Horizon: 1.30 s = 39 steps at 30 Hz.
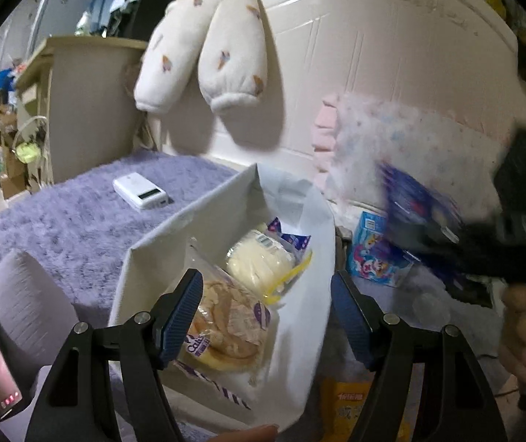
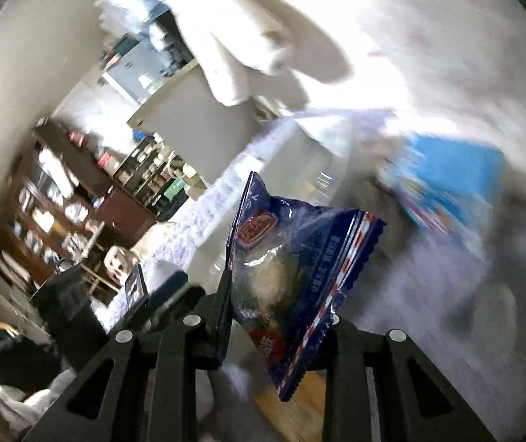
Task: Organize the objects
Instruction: 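Carry the snack bag into the white bin and open the right tool, then bring the right tool back over the blue cartoon-printed box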
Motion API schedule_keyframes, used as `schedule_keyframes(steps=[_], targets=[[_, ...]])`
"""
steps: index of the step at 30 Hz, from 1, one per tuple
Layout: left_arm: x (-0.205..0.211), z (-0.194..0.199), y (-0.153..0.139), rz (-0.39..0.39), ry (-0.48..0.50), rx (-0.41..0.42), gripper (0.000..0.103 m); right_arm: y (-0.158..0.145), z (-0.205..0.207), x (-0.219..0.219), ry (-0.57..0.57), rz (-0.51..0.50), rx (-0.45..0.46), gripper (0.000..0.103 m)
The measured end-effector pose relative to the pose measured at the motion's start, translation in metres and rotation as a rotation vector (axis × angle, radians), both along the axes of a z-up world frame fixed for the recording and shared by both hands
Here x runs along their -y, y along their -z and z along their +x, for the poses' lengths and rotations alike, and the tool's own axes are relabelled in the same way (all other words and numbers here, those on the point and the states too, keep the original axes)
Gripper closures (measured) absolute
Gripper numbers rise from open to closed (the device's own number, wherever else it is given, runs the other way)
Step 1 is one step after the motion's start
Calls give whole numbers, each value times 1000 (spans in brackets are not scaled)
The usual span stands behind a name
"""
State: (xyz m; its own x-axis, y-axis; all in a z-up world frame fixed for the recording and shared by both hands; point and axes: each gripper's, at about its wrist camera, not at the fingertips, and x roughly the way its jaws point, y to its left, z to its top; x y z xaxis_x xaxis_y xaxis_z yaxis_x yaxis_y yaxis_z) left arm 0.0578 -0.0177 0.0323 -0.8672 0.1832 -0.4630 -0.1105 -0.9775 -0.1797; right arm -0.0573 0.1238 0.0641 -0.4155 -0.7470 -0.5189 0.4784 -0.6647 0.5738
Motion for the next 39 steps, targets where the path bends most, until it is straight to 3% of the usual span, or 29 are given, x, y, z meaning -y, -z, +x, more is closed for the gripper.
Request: schedule_keyframes(steps=[4,8,12,14,15,16,18,24,28,30,33,37,39], targets=[[-10,4,4,-39,7,18,32,-8,-11,43,-94,-9,-39,77],[-5,9,0,-36,-33,-21,32,2,-24,61,-146,-81,35,77],[0,8,0,-24,-60,-21,32,13,-28,63,-202,-80,117,72],[-1,5,2,-31,-54,-3,32,15,-27,56,-197,-113,143,50],[-1,4,3,-36,-50,6,32,14,-26,50,-182,-128,149,32],[-2,3,4,-41,-45,9,32,11,-26,43,-163,-141,149,26],[-5,5,5,-57,-40,0,32,-2,-19,19,-101,-136,112,26],[-9,5,4,-59,24,-14,32,-16,8,-31,171,144,-74,9],[-7,-4,10,-47,38,36,32,0,4,-25,106,394,-161,9],[-3,-11,13,-29,20,80,32,21,7,-17,40,582,-260,9],[5,-21,20,6,-13,143,32,60,7,-10,-26,748,-372,10],[9,-26,24,17,-41,177,32,120,-7,-19,-139,778,-204,9],[8,-23,24,19,-36,171,32,131,-7,-32,-112,704,-245,0]])
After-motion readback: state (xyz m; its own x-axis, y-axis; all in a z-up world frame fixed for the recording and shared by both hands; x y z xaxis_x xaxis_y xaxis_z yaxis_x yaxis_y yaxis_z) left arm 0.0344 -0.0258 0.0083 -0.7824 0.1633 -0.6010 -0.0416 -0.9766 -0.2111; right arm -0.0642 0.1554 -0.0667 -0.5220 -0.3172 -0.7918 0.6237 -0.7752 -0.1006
